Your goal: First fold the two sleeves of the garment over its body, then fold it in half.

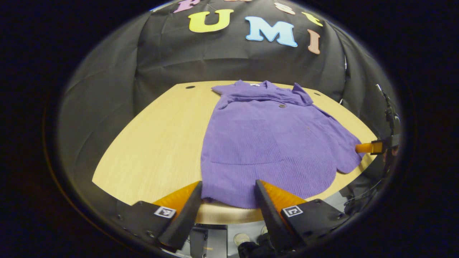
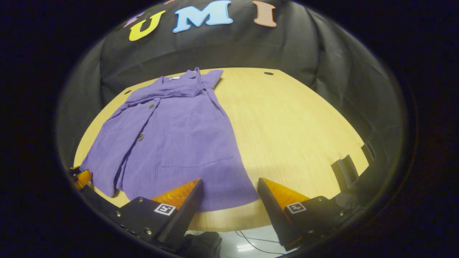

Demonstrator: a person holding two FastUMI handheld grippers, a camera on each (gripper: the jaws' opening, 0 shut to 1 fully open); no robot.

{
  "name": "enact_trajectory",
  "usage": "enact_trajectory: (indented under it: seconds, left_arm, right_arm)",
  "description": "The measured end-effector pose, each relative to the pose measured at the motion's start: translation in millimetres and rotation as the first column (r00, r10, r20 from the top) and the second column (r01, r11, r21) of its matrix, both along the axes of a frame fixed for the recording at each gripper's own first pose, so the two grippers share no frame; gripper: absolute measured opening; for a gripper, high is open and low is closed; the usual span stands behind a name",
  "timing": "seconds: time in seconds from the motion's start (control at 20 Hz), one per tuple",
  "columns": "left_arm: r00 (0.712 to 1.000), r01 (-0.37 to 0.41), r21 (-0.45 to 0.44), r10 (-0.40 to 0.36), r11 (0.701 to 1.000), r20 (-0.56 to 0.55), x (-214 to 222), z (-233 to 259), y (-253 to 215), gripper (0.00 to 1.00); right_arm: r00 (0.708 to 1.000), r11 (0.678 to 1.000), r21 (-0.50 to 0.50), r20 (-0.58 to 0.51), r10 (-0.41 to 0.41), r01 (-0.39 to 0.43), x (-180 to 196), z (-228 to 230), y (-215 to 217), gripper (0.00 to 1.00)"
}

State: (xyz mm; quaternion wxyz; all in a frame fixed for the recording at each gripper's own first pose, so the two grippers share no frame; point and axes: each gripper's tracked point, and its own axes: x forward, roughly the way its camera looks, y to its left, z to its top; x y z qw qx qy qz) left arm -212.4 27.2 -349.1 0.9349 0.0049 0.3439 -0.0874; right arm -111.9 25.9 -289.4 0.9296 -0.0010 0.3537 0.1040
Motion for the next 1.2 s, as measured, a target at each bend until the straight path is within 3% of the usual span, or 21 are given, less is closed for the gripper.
enact_trajectory:
  seconds: [0.05,0.1,0.2,0.3,0.35,0.4,0.65,0.85,1.2]
  left_arm:
    - [1.000,-0.004,-0.012,0.004,1.000,-0.002,1.5,-0.4,-2.2,0.85]
    - [1.000,-0.008,-0.026,0.008,1.000,-0.002,1.3,1.4,-4.7,0.75]
    - [0.999,-0.035,-0.030,0.035,0.999,-0.012,1.5,0.1,-2.5,0.54]
    - [0.998,-0.063,-0.039,0.063,0.997,-0.022,2.9,0.5,-2.5,0.33]
    - [0.996,-0.080,-0.042,0.079,0.996,-0.028,3.1,-0.2,-3.0,0.23]
    - [0.995,-0.088,-0.037,0.087,0.995,-0.038,4.0,-0.6,-3.3,0.13]
    - [0.988,-0.136,-0.006,0.136,0.991,-0.071,6.5,1.3,-7.5,0.07]
    - [0.985,-0.169,-0.060,0.166,0.984,-0.043,11.5,32.2,-14.5,0.06]
    - [0.972,-0.190,-0.163,0.209,0.968,0.105,53.3,123.8,-39.8,0.06]
  right_arm:
    - [1.000,1.000,0.001,-0.003,0.005,-0.005,0.1,1.4,1.9,0.95]
    - [1.000,1.000,0.004,-0.005,0.012,-0.012,-0.4,-0.2,1.8,0.83]
    - [1.000,1.000,0.013,-0.008,0.023,-0.023,-0.6,0.3,4.7,0.67]
    - [0.999,0.999,0.036,-0.013,0.039,-0.038,-1.1,1.1,11.2,0.40]
    - [0.999,0.998,0.051,-0.019,0.029,-0.028,-0.6,-0.2,13.6,0.32]
    - [0.999,0.998,0.059,-0.020,0.035,-0.034,-0.5,-0.2,14.1,0.14]
    - [0.998,0.993,0.107,-0.048,0.049,-0.044,-1.0,1.6,19.3,0.00]
    - [0.998,0.978,0.199,0.009,0.066,-0.066,4.7,45.8,23.3,0.00]
    - [0.976,0.948,0.260,0.163,0.144,-0.184,37.5,128.0,39.9,0.00]
